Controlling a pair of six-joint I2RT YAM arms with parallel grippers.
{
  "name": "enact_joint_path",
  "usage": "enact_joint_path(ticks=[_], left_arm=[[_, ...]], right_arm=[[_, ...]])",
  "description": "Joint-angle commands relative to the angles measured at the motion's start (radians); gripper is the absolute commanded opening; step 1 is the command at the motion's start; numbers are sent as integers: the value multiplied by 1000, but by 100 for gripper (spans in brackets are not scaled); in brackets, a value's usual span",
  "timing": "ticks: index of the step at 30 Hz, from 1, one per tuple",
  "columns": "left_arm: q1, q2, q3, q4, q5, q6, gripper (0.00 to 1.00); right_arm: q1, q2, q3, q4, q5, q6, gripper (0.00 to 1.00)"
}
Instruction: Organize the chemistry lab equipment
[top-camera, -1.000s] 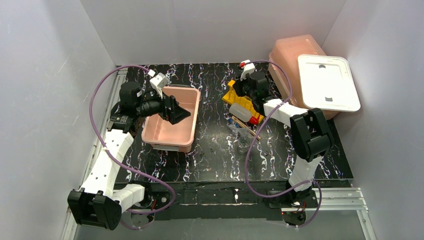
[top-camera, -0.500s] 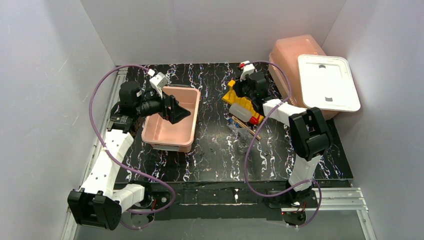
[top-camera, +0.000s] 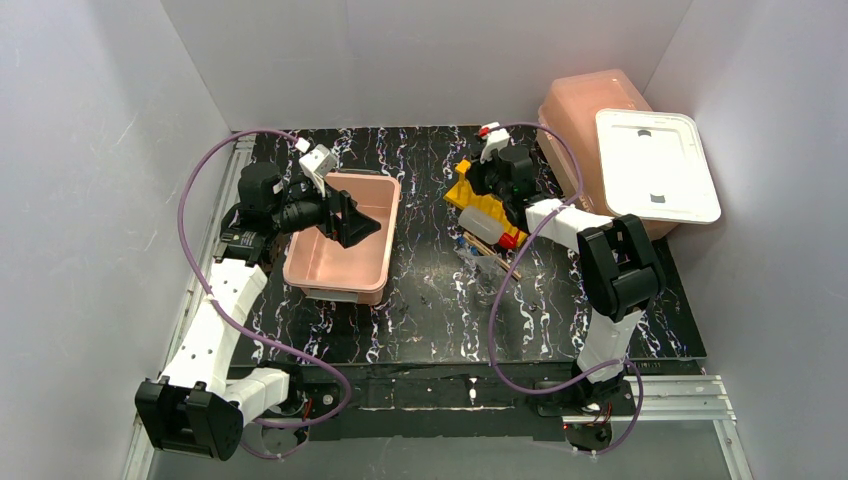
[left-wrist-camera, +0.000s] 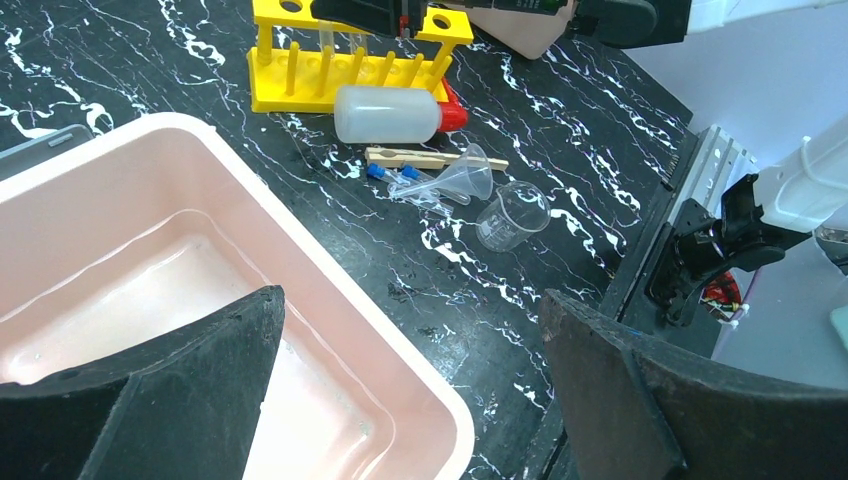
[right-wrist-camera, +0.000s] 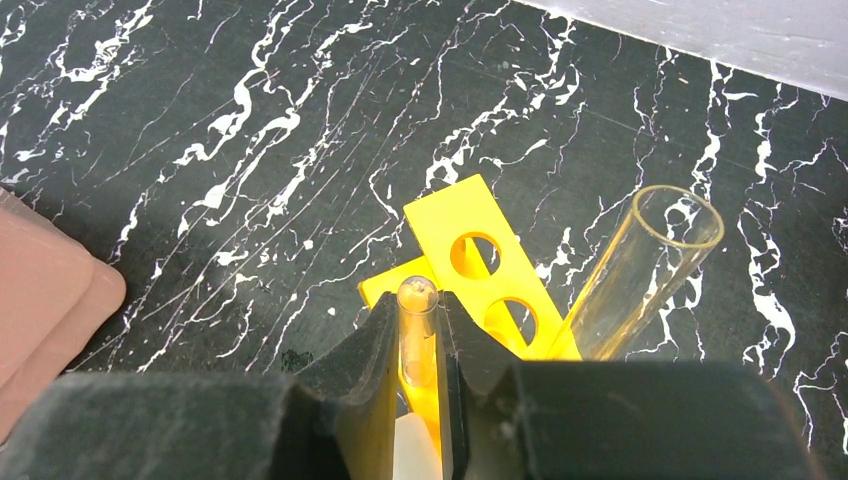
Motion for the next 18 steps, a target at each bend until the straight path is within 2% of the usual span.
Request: enact_joint_path(ticks=[1,5,11,14,18], left_arm=[[-5,-26,27,11,-1,22,98],[-5,-28,27,9,-5,22,98],[-5,-33,26,7,-12,22,98],[-5,-33,29,6,-15,23,98],[-5,-33,33,2,-14,51,98]], right_arm=[[-7,-8,-22,51,22,13,15],[-7,-12,-32,45,22,29,23],[-6,-9,-40,41,23,43,44],[-6,-6,-39,41,22,49,48],[-6,-16,-37,40,8,60,49]])
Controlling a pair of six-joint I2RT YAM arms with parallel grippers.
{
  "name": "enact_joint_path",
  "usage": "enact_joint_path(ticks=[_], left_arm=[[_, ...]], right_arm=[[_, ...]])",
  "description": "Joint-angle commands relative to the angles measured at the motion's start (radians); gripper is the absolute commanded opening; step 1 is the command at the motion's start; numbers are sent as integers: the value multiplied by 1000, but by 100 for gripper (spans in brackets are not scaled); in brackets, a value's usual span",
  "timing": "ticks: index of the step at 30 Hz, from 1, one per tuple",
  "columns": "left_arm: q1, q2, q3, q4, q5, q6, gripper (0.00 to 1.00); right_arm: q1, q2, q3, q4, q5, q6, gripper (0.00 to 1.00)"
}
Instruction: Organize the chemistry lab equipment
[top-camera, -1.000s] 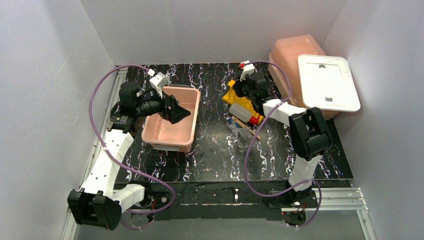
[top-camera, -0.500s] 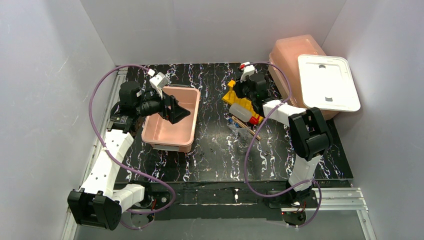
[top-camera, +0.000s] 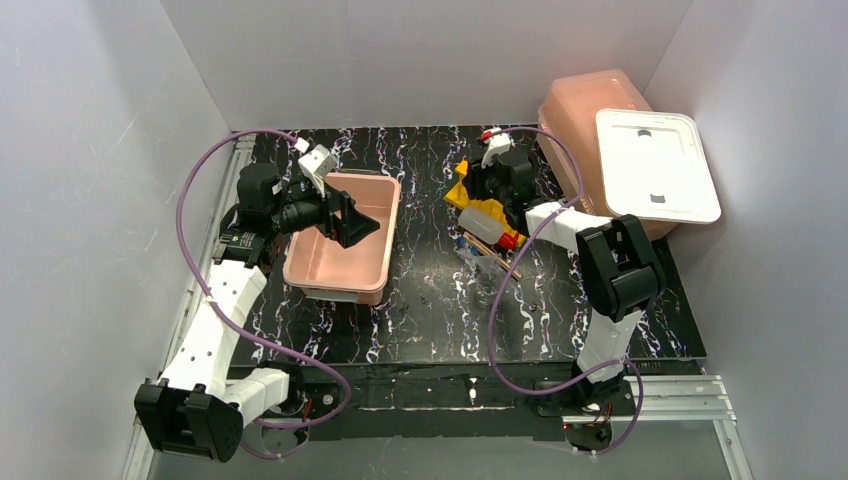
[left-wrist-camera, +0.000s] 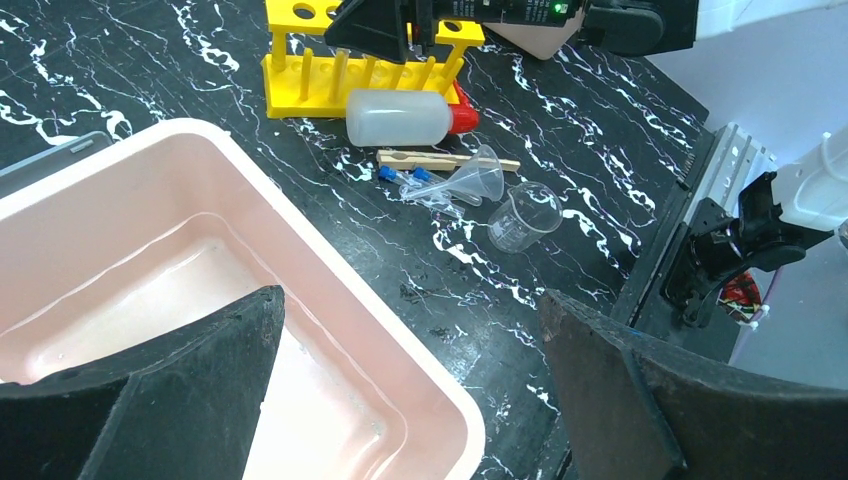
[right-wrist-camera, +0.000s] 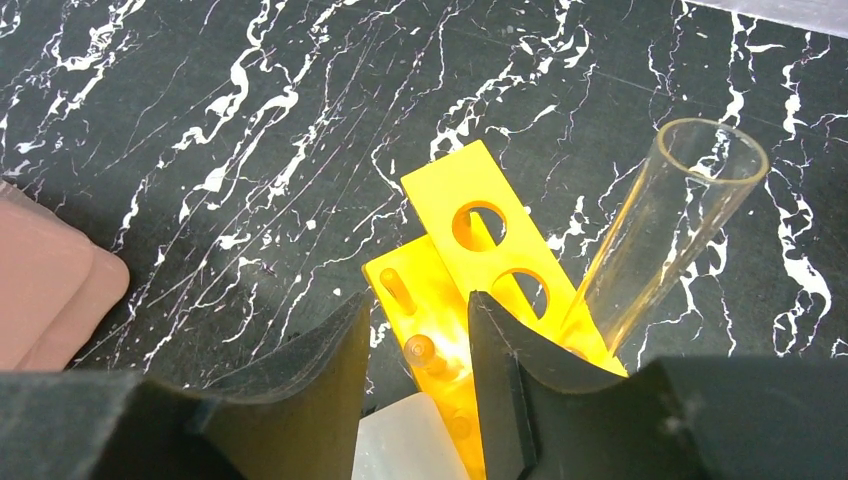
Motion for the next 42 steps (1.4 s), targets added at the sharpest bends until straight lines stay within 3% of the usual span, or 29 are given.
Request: enact_joint_path(ticks=[1,5,10,20,32,42], left_arm=[[-4,-24,34,1,1,29,98],[-5,-22,39,4,4,24,98],[-5,-25,42,-5,10,26,98],[-5,-42,34,-29,18,59,98],[-5,-44,26,-28,37,49,98],[-4,-41,22,-32,35,57,98]], right_arm=[[-6,-24,2,35,-1,17,50],[-5,-77,8,1,-22,34,49],[6,-191,2,-164,-53,79,46],[93,-418,-257,-346,-38,143,47],[164,-252,-165,-514,-114,92,43],[214,-187,-135,-594,3,77,41]])
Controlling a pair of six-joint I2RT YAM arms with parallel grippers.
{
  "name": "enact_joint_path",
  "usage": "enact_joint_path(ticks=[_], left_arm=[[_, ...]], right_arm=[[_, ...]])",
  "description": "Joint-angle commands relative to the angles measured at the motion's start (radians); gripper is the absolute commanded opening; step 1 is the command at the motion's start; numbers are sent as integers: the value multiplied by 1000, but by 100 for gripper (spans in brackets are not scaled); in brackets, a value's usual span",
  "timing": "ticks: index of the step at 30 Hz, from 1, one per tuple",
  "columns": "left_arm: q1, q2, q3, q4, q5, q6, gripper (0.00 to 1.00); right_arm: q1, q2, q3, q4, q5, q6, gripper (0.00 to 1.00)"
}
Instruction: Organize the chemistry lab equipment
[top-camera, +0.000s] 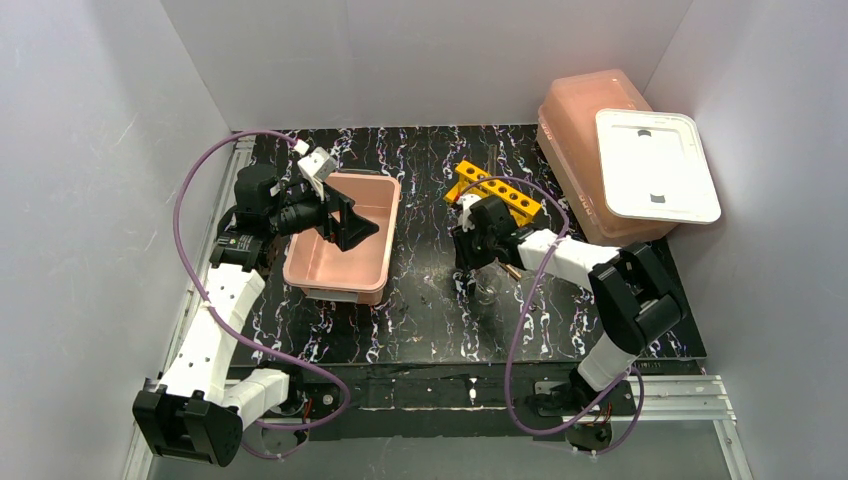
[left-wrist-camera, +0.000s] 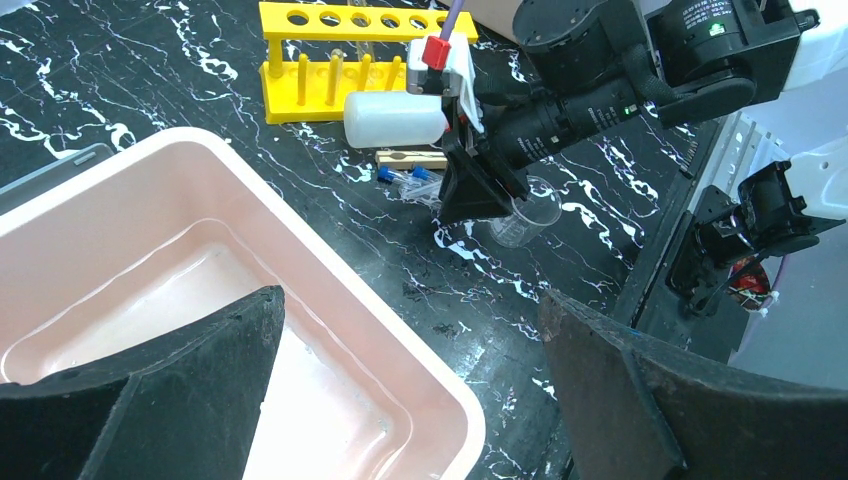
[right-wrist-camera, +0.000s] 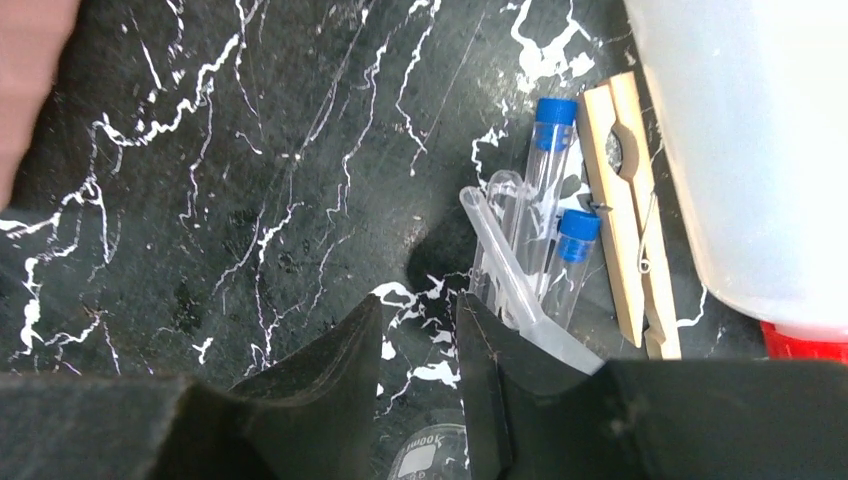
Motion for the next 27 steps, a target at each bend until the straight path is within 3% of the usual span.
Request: enact_joint_path(ticks=[1,12,27], left_arm=[[-5,-18,17,-6,24,13,98],[-5,-23,10,1,17,18,98],[-5,-29,11,-8,15,40,98]], right_arm=[[10,20,56,-45,63,-19,42],[16,70,114,-87,189,-14,48],[40,133,155,-88,116,19,45]])
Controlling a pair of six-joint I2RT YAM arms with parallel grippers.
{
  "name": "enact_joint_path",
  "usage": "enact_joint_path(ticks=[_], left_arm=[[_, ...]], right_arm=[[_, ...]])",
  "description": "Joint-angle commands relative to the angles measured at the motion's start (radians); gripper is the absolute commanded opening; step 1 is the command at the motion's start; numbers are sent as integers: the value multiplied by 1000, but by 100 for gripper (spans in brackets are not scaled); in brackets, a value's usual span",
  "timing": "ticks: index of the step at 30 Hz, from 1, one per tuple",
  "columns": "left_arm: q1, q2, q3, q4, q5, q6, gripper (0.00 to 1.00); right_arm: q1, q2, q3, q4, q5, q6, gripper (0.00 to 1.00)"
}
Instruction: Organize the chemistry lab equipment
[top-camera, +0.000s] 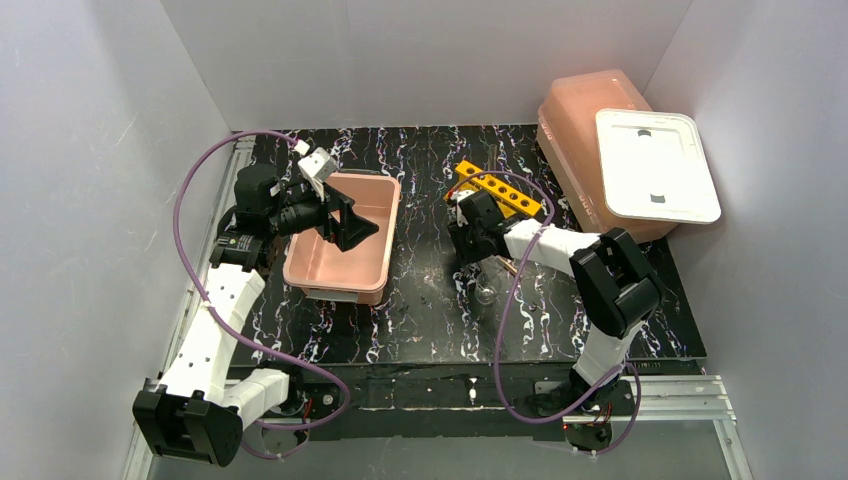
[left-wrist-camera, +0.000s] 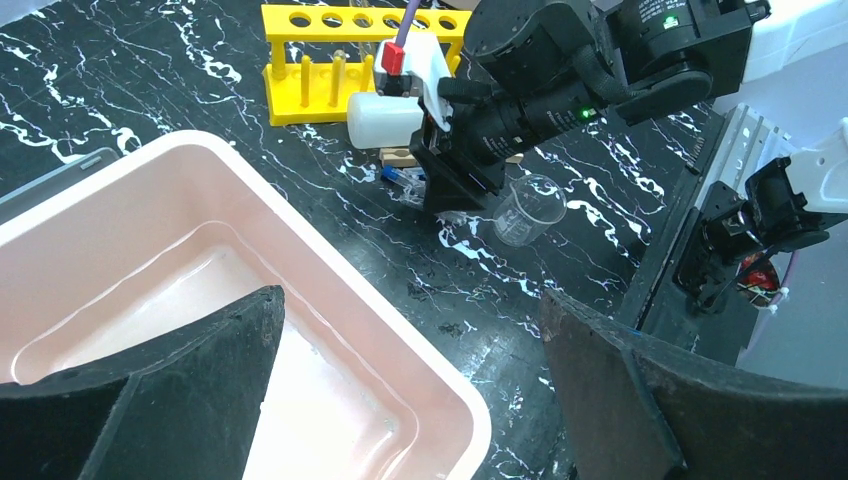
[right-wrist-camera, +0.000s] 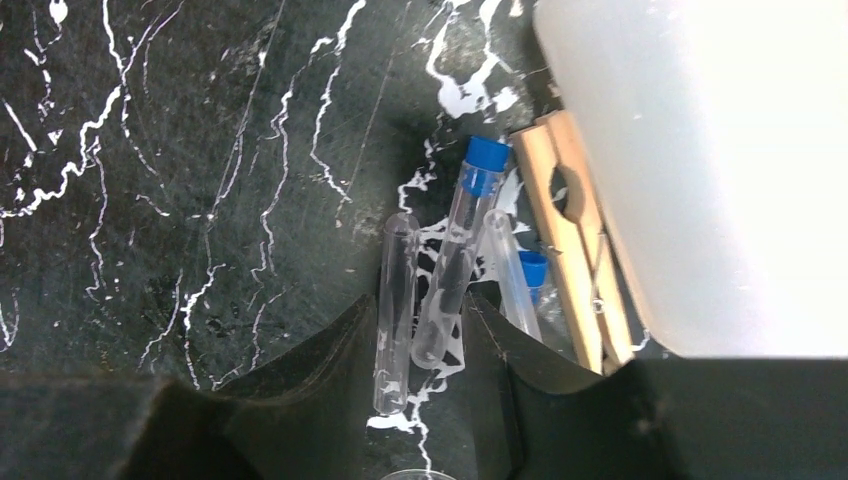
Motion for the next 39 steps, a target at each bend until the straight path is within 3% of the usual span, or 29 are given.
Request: enact_joint_path(ticks=[1,22,39], left_arm=[[-5,-29,11,-11,15,28,98],[-5,-32,13,-11,24,26,98],[-5,-31,23,-31,21,43,98]], right_arm=[[25,11,29,-2,-35,25,44],[74,-114,56,-57,70,5,47],[121,9,102,-2,-21,34,45]])
